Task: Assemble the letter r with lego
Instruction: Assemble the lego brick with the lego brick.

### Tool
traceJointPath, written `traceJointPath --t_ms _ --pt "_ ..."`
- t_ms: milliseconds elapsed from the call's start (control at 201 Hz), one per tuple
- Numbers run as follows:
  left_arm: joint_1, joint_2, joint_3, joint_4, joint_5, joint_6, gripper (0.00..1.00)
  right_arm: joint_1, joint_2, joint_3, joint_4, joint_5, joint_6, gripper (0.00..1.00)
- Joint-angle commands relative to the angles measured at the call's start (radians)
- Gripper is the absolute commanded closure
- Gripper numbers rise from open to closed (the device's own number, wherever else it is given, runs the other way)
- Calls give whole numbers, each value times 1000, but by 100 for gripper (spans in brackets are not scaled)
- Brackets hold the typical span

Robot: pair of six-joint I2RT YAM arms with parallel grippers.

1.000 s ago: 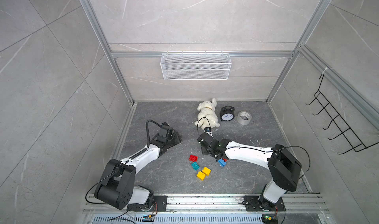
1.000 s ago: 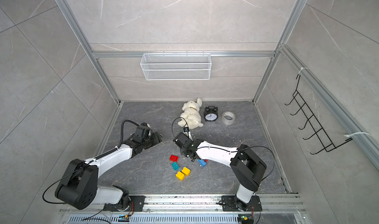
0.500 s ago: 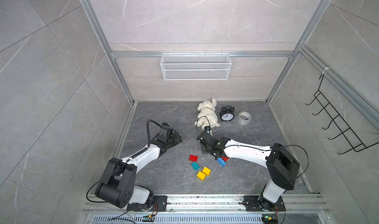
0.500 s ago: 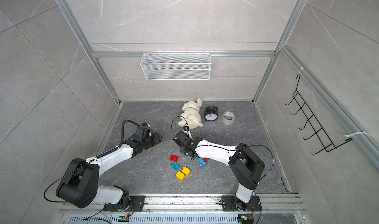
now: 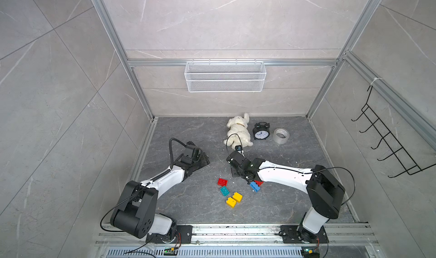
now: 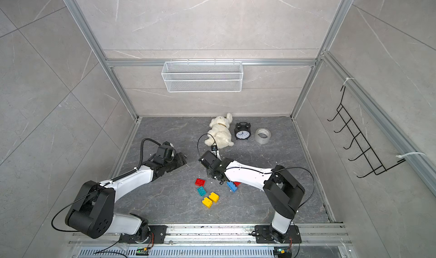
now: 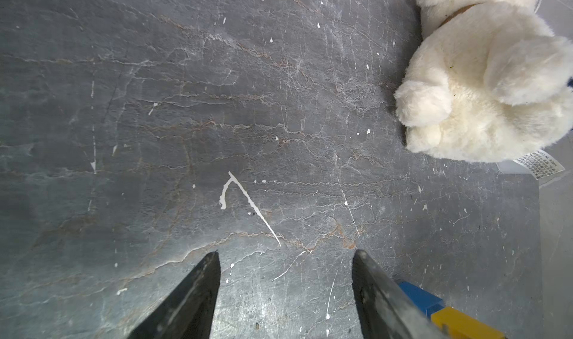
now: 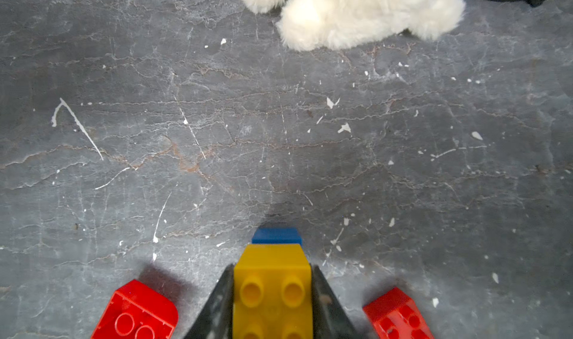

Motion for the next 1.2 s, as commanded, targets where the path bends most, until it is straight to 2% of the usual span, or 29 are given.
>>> traceJointPath --t_ms 0,159,348,572,976,1200 --pt "6 8 30 22 15 -15 30 -3 -1 -52 -70 -11 38 68" --pt "6 17 31 28 20 -18 30 -2 -13 -48 -97 19 25 67" --pt "7 25 34 33 29 -21 30 -3 -1 -61 -45 -48 16 67" --pt "6 21 34 27 21 -17 30 3 3 -54 -74 -50 38 66" --pt "6 34 33 35 26 -18 30 19 17 -53 -148 -15 99 66" --pt "5 48 33 46 32 -20 30 25 20 -26 -181 11 47 66"
